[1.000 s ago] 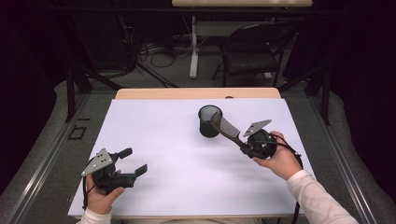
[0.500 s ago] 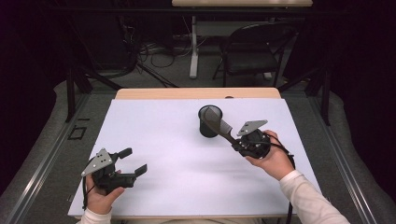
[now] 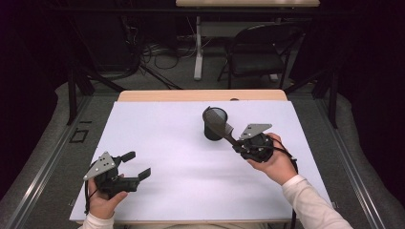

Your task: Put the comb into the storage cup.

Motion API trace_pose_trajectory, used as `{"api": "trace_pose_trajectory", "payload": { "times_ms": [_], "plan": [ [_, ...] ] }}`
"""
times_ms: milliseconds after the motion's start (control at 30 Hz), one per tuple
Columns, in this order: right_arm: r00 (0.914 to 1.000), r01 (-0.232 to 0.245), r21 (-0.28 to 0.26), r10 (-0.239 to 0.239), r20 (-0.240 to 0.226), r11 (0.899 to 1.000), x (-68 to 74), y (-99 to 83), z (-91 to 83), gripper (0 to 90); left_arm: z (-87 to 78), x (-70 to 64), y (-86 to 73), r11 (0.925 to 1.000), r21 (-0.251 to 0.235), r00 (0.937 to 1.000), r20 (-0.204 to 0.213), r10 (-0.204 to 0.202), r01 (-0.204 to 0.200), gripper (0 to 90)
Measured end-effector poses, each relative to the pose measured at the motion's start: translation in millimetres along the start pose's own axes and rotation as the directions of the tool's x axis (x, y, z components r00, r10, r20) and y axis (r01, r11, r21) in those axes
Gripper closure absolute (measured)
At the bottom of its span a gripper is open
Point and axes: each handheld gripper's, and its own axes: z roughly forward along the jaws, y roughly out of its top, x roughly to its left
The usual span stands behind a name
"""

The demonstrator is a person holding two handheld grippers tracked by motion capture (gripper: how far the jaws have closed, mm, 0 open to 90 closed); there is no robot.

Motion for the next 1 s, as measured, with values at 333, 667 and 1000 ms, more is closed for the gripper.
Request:
{"api": "trace_pose_trajectory", "payload": {
  "times_ms": [333, 667, 1000],
  "plan": [
    [1.0, 0.008, -0.043, -0.008, 0.004, 0.999, 3.3, 7.4, 1.7, 72.9, 0.9, 0.7, -0.1, 0.9999, -0.003, 0.9999, 0.002, -0.01, 0.01, 10.5],
    [0.9999, 0.01, -0.084, -0.011, -0.003, 0.996, 7.3, 17.0, 5.1, 72.9, 1.0, 1.3, 0.0, 0.9999, -0.005, 0.9999, -0.008, -0.014, 0.014, 12.6],
    [0.9999, 0.011, -0.118, -0.013, -0.011, 0.993, 8.8, 24.5, 8.7, 72.9, 1.9, 0.8, 7.0, 0.9995, 0.007, 0.9993, -0.02, -0.031, 0.031, 14.4]
  ]
}}
